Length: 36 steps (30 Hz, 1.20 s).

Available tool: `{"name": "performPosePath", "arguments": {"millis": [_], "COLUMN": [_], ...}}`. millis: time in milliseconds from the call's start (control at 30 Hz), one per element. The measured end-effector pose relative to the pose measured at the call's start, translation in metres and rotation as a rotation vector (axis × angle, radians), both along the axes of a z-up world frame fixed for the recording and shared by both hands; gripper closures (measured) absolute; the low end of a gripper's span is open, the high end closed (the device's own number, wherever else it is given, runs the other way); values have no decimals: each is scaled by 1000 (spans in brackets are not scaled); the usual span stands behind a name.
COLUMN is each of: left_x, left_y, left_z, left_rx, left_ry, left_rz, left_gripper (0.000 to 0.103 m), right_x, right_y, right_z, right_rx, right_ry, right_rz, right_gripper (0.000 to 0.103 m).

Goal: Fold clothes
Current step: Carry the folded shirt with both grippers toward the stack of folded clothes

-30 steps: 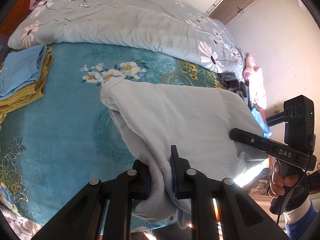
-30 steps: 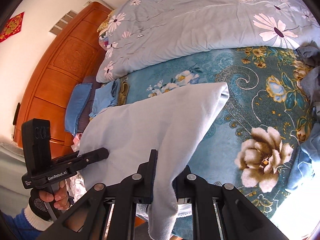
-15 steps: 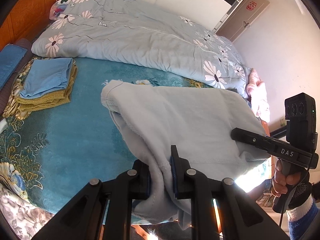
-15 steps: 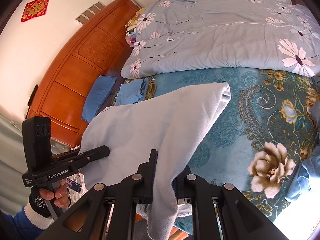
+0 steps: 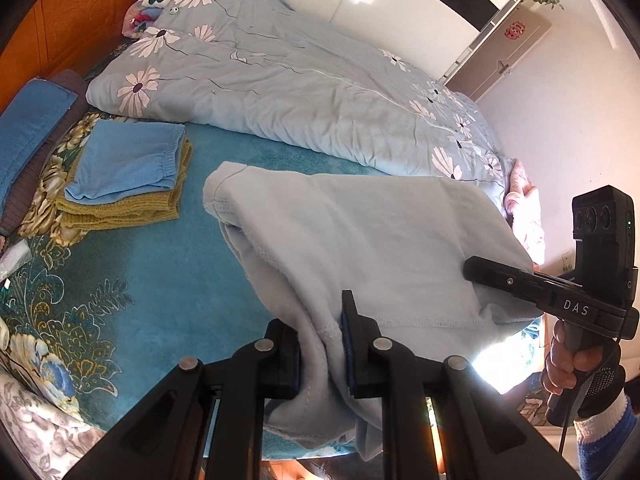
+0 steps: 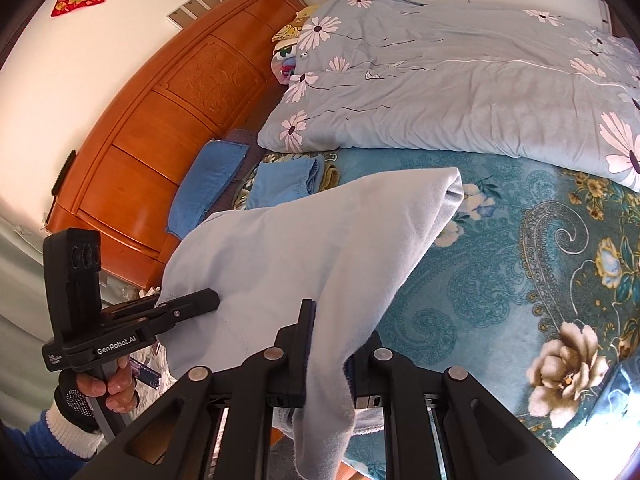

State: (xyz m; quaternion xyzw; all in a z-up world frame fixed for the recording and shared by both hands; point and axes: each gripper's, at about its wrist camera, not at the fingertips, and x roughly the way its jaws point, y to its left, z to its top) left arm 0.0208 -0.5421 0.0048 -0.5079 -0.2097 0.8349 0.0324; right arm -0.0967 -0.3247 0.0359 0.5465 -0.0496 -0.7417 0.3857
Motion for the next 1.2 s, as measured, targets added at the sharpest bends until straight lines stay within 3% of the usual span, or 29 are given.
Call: {"name": "performPosePath", "arguments": {"millis": [333, 667, 967, 1200], "left_x": [-24, -57, -90, -121], "left_y": [-119, -236, -309, -342], "left_z": [-15, -48, -86, -129], "left_rx": [-4, -73, -99, -115], "left_ry": [14, -12, -38, -63], "left_rz": [-62, -81, -43, -39], "left_gripper": [86, 86, 86, 86], "right_x": [-12, -48, -83, -113], "right_y": [-114, -234, -321, -361], "right_z": [-9, -49, -89, -133], "right_rx": [10, -14, -7, 6], "right_ry": [-7, -26, -52, -73], "right_rz": [-53, -48, -8, -5], "right_gripper": [90, 90, 90, 90]}}
